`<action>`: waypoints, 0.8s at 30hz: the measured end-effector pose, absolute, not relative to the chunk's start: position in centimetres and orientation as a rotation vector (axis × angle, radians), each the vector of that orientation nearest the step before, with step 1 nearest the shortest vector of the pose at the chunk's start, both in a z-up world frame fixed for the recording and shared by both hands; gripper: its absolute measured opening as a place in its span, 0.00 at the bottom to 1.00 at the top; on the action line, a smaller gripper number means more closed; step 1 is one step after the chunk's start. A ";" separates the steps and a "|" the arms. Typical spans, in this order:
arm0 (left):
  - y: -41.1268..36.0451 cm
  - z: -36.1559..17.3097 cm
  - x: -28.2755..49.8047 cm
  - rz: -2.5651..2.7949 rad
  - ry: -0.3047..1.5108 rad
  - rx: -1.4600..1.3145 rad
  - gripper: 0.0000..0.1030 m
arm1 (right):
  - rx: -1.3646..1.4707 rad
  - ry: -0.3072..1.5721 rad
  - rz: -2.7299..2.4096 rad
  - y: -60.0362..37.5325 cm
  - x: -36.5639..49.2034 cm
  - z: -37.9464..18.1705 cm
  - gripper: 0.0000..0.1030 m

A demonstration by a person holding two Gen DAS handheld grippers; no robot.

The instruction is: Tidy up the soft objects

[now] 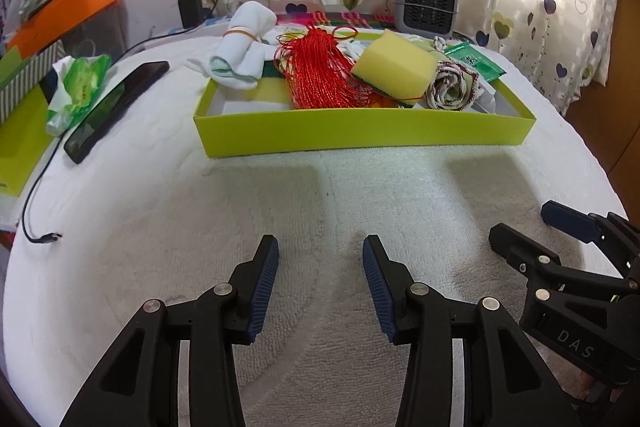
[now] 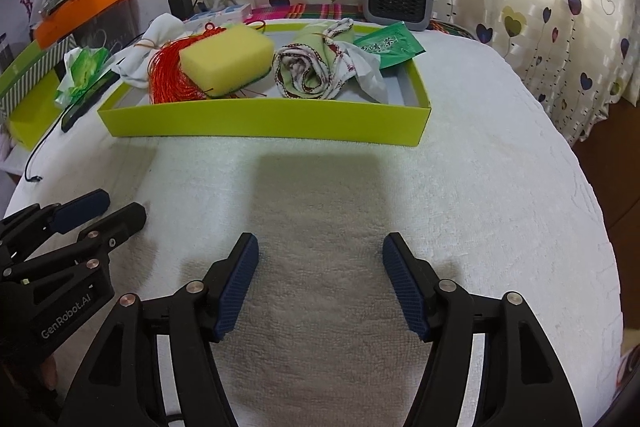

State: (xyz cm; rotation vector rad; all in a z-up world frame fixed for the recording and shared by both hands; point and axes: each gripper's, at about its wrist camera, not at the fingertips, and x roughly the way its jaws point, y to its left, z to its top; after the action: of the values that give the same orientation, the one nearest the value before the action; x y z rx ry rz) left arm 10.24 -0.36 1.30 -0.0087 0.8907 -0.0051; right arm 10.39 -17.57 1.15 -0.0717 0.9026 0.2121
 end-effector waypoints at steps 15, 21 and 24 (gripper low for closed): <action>-1.2 1.1 10.4 -0.034 0.895 0.010 0.56 | -0.074 0.903 0.204 -17.7 10.4 1.1 0.66; -1.2 1.1 10.4 -0.034 0.895 0.008 0.57 | -0.074 0.903 0.204 -17.7 10.4 1.1 0.66; -1.2 1.1 10.4 -0.034 0.895 0.009 0.57 | -0.075 0.903 0.203 -17.7 10.5 1.1 0.66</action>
State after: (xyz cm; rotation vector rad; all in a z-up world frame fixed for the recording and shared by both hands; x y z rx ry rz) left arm 10.37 -1.20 1.12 0.0086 0.8949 -0.0338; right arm 10.46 -17.74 1.05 -0.0752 0.9030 0.2033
